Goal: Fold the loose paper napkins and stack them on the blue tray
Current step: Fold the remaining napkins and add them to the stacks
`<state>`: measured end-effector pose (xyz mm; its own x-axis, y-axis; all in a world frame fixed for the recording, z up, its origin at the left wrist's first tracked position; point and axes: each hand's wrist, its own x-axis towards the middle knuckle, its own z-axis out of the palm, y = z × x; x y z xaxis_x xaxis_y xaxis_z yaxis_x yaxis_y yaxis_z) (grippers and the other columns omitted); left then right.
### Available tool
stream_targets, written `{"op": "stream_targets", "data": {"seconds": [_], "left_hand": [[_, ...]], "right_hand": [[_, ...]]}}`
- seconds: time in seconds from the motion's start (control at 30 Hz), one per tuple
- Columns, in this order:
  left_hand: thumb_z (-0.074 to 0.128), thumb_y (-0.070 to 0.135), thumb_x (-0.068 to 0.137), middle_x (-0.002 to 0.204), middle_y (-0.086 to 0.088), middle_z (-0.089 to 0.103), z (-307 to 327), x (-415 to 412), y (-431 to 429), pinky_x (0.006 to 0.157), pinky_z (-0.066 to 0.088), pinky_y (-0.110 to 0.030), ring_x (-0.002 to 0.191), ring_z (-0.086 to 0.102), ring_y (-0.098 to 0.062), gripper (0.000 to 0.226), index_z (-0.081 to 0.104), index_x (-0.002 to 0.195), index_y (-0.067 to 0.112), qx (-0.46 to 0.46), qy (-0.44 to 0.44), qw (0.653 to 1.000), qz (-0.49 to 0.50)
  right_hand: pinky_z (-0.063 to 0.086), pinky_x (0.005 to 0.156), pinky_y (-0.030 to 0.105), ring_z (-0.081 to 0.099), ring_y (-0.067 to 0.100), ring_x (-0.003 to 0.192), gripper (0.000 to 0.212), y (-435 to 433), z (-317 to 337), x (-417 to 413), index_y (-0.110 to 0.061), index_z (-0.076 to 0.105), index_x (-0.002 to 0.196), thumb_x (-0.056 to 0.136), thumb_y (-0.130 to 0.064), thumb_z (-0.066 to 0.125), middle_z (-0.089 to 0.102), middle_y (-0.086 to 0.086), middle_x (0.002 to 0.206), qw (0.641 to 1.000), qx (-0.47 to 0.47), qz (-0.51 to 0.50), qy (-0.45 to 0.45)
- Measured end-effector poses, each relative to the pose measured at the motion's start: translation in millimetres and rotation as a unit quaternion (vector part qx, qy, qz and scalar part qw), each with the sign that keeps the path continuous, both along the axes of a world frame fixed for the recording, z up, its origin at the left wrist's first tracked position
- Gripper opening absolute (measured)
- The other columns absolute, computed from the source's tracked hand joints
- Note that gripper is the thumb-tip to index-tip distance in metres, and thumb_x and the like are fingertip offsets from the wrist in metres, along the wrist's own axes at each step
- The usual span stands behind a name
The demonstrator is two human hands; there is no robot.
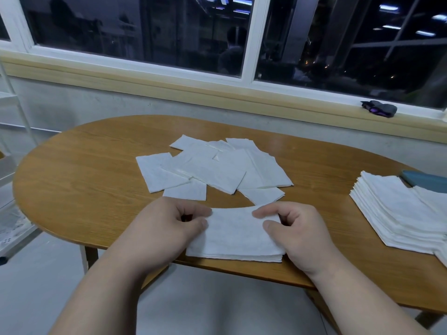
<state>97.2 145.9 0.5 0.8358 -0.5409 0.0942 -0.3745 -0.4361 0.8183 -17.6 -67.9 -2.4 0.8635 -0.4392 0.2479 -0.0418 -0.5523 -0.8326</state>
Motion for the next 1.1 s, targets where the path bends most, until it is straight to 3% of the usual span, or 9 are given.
{"op": "stream_targets", "data": {"seconds": [0.23, 0.37, 0.53, 0.67, 0.77, 0.87, 0.97, 1.1], "left_hand": [[0.067, 0.037, 0.088, 0.099, 0.031, 0.064, -0.5, 1.1, -0.7, 0.059, 0.048, -0.006, 0.08, 0.061, 0.013, 0.015, 0.074, 0.1, 0.043, 0.025, -0.008, 1.0, 0.011], [0.065, 0.034, 0.09, 0.099, 0.033, 0.064, -2.3, 1.1, -2.0, 0.072, 0.041, -0.004, 0.087, 0.056, 0.018, 0.02, 0.073, 0.107, 0.04, 0.044, -0.024, 0.999, 0.003], [0.066, 0.036, 0.089, 0.091, 0.031, 0.066, -4.0, -0.2, -2.6, 0.077, 0.051, -0.015, 0.083, 0.059, 0.013, 0.02, 0.073, 0.106, 0.041, 0.069, -0.033, 0.997, 0.002], [0.066, 0.036, 0.087, 0.09, 0.022, 0.063, -5.9, 0.5, -4.5, 0.075, 0.047, -0.018, 0.085, 0.058, 0.005, 0.021, 0.072, 0.106, 0.041, 0.096, -0.066, 0.993, 0.002], [0.067, 0.036, 0.086, 0.089, 0.015, 0.054, -5.0, -0.5, -5.4, 0.076, 0.047, -0.023, 0.086, 0.055, -0.001, 0.018, 0.072, 0.103, 0.041, 0.087, -0.081, 0.993, 0.003], [0.068, 0.035, 0.087, 0.091, 0.015, 0.05, -1.8, -3.4, -5.8, 0.074, 0.04, -0.02, 0.091, 0.049, 0.002, 0.016, 0.071, 0.101, 0.043, 0.066, -0.089, 0.994, -0.02], [0.068, 0.031, 0.085, 0.093, 0.018, 0.053, -2.5, -4.2, -7.2, 0.081, 0.044, -0.02, 0.099, 0.046, 0.004, 0.019, 0.072, 0.1, 0.042, 0.074, -0.104, 0.991, -0.047], [0.068, 0.032, 0.085, 0.093, 0.024, 0.057, -5.4, -3.7, -7.8, 0.086, 0.046, -0.021, 0.101, 0.048, 0.003, 0.017, 0.074, 0.099, 0.04, 0.076, -0.107, 0.99, -0.058]], "right_hand": [[0.029, 0.047, 0.018, 0.033, 0.007, 0.045, 0.027, 2.0, 1.4, 1.6, -0.033, 0.077, 0.083, 0.086, -0.008, 0.069, 0.037, -0.011, 0.045, 0.999, -0.043, -0.015, 0.029], [0.03, 0.046, 0.016, 0.035, 0.007, 0.044, 0.026, 4.1, 0.7, 1.8, -0.035, 0.076, 0.085, 0.087, -0.011, 0.066, 0.042, -0.009, 0.046, 0.997, -0.061, -0.012, 0.054], [0.035, 0.048, 0.014, 0.042, 0.007, 0.047, 0.029, 4.1, -0.9, 1.9, -0.041, 0.073, 0.086, 0.087, -0.014, 0.063, 0.043, -0.013, 0.047, 0.989, -0.114, -0.024, 0.096], [0.035, 0.061, 0.013, 0.05, 0.001, 0.062, 0.027, 6.2, -2.3, 3.8, -0.037, 0.074, 0.089, 0.085, -0.013, 0.061, 0.055, -0.024, 0.063, 0.978, -0.169, -0.046, 0.115], [0.033, 0.064, 0.014, 0.052, 0.002, 0.075, 0.025, 6.7, -2.9, 5.4, -0.034, 0.075, 0.086, 0.085, -0.012, 0.062, 0.055, -0.014, 0.08, 0.973, -0.195, -0.07, 0.102], [0.03, 0.061, 0.011, 0.051, 0.001, 0.076, 0.024, 5.7, -3.3, 4.8, -0.033, 0.075, 0.082, 0.084, -0.012, 0.063, 0.053, -0.012, 0.077, 0.973, -0.199, -0.068, 0.096], [0.033, 0.06, 0.011, 0.051, -0.002, 0.075, 0.027, 4.2, -4.6, 5.6, -0.032, 0.075, 0.077, 0.084, -0.01, 0.062, 0.052, -0.012, 0.073, 0.976, -0.185, -0.063, 0.098], [0.039, 0.062, 0.019, 0.056, 0.001, 0.071, 0.027, -2.0, 0.3, 9.5, -0.031, 0.075, 0.074, 0.084, -0.009, 0.063, 0.062, -0.011, 0.074, 0.992, -0.082, -0.082, 0.053]]}}
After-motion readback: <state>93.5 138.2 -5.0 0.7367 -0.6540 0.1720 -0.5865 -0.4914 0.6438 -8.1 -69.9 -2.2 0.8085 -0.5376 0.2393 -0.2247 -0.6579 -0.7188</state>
